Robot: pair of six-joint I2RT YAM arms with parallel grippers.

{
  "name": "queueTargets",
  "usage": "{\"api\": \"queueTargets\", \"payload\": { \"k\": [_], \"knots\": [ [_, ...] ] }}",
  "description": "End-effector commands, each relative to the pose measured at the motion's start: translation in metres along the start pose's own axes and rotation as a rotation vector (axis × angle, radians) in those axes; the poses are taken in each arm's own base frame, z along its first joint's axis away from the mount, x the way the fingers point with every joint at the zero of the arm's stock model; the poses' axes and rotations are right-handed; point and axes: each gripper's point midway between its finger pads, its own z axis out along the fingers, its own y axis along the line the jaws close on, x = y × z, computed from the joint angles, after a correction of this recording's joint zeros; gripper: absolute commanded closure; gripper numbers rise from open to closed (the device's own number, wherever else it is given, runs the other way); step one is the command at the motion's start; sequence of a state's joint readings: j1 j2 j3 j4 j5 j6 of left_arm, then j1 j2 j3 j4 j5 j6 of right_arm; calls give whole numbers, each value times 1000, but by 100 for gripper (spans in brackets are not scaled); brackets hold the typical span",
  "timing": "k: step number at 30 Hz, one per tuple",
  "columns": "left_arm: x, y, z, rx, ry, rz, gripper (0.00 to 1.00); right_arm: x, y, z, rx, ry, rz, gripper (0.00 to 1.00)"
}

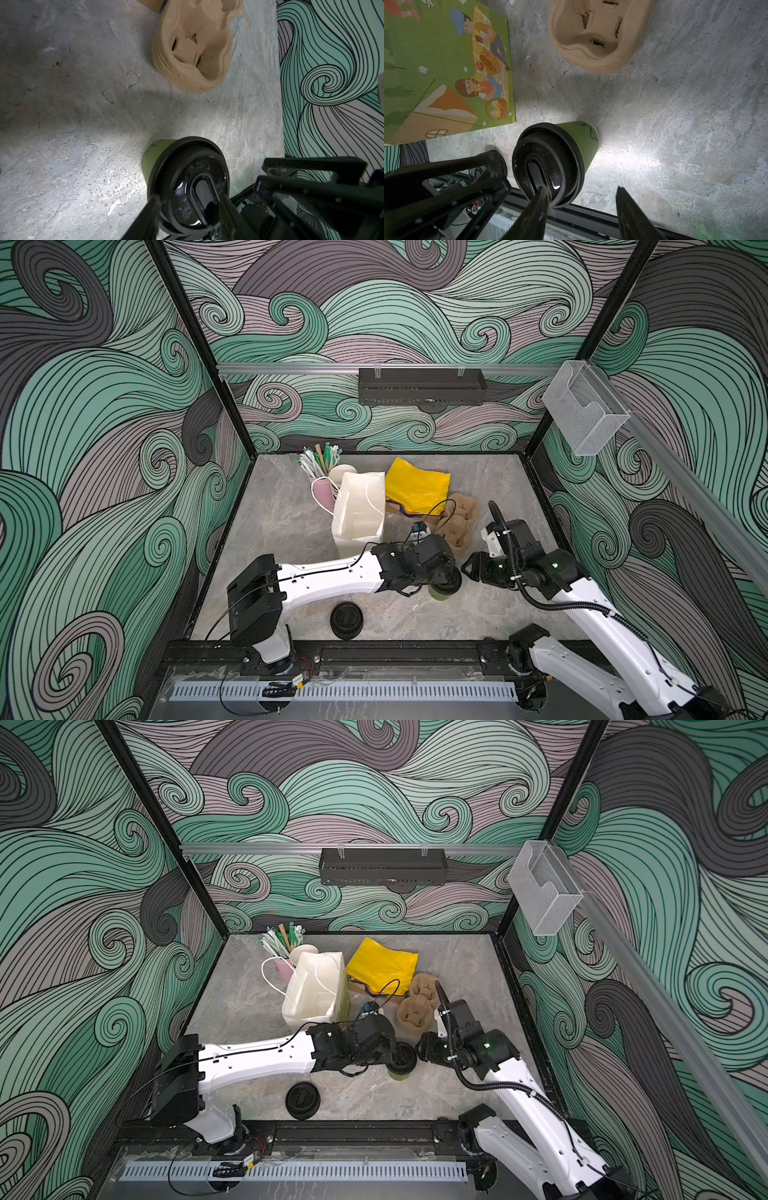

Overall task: Pack a coffee takeout order
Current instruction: Close the lid on the coffee cup.

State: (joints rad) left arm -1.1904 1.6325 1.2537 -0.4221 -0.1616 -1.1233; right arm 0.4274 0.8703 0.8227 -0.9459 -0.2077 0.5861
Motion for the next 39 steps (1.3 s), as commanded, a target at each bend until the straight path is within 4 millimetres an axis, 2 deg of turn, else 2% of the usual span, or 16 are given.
{"api": "queueTargets", "payload": {
  "k": [1,4,6,10,14,20,29,39],
  "knots": [
    [-8,13,-8,-54,-31,-5,50,8,-14,-2,48,6,52,51],
    [-10,32,-11,-103,-67,-31,49,17,-18,1,43,22,89,56],
    [-9,33,-7,-88,-76,-34,48,23,-17,4,24,50,100,57],
    [-2,17,5,-13,-4,4,45,34,-8,8,-41,101,94,58],
    [2,13,10,-11,74,12,44,39,-5,10,-71,124,85,58],
    [3,14,17,-7,86,1,44,39,-3,17,-86,138,89,62],
    [4,19,22,-27,102,5,48,36,3,26,-110,157,77,71],
    [8,25,26,-59,121,17,54,43,-12,35,-40,185,90,79]
  ]
}}
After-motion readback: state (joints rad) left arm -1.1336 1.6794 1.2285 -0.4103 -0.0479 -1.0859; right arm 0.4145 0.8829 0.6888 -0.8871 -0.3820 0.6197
